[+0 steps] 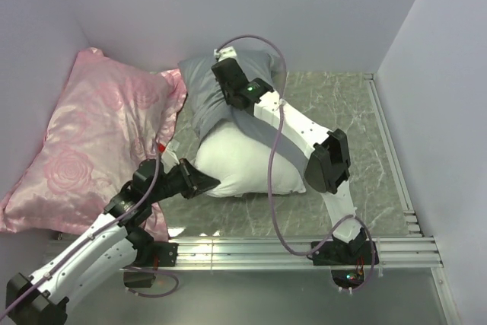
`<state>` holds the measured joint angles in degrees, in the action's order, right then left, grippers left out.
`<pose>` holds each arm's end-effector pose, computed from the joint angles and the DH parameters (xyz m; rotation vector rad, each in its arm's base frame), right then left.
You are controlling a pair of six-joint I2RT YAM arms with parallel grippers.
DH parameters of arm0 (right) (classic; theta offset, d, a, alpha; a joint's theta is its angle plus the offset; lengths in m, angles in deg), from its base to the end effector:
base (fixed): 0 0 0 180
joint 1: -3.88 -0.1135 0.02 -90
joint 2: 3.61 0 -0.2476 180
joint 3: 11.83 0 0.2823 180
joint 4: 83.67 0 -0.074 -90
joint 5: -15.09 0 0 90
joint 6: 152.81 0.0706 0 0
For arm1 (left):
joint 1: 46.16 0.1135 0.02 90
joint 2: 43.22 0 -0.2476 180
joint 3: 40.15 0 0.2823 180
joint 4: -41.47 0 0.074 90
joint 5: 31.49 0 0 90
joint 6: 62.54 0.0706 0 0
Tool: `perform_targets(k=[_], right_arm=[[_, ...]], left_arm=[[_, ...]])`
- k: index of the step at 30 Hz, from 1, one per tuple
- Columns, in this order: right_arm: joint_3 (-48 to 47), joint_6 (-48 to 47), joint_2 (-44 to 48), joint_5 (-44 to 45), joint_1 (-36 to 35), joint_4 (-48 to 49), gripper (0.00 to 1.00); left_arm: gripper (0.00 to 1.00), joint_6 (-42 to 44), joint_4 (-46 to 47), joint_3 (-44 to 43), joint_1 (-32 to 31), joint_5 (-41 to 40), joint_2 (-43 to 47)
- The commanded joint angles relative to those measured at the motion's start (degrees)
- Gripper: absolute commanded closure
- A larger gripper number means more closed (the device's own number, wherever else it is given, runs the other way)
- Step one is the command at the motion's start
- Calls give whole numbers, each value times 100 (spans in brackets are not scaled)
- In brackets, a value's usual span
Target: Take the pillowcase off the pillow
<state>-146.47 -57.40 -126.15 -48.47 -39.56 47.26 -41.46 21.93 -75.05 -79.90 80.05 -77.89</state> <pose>0.4129 0.3477 0.2989 -0.4569 2.0901 -0.0161 0.1773 -0.1496 0.2093 -0.3815 2.1844 -1.4780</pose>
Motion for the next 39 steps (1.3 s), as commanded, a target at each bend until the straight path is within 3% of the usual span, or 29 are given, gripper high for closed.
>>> perform_targets(k=[1,5,8,15,19,22,24,29,31,36,39], right_arm=[[-148,662,-147,1364,739,199,100],[632,1102,150,1435,1267,225,100],[1422,1444,904,1478,1627,462,100],[2630,1595,2795,1373,2199,744,100],[2656,1560,3508,1339,2199,507,100],[2691,1595,3912,1241,2103,340,100],[2762,1560,4132,1364,1885,261,100],[3095,1560,4632,1803,1401,243,100],[3166,1586,4704,1769,1277,304,100],[3219,1542,4213,1348,1242,514,100],[3176,1472,3660,1031,1250,718,100]], left_arm=[[99,371,-291,-645,-361,940,267],[99,555,-765,-1180,-362,730,584],[99,731,-1275,-1575,-362,484,804],[99,1355,-2734,-2825,-362,-1598,770],[100,1452,-2798,-3010,-362,-2723,392],[99,1496,-2510,-2949,-283,-3006,-108],[99,1531,-2245,-2773,-38,-2771,-459],[99,1610,-1131,-2141,1886,-666,-1215],[99,1558,-857,-1948,2587,-205,-1655],[95,1426,101,-1937,2969,465,-2909],[76,1478,375,-2104,2969,562,-3473]])
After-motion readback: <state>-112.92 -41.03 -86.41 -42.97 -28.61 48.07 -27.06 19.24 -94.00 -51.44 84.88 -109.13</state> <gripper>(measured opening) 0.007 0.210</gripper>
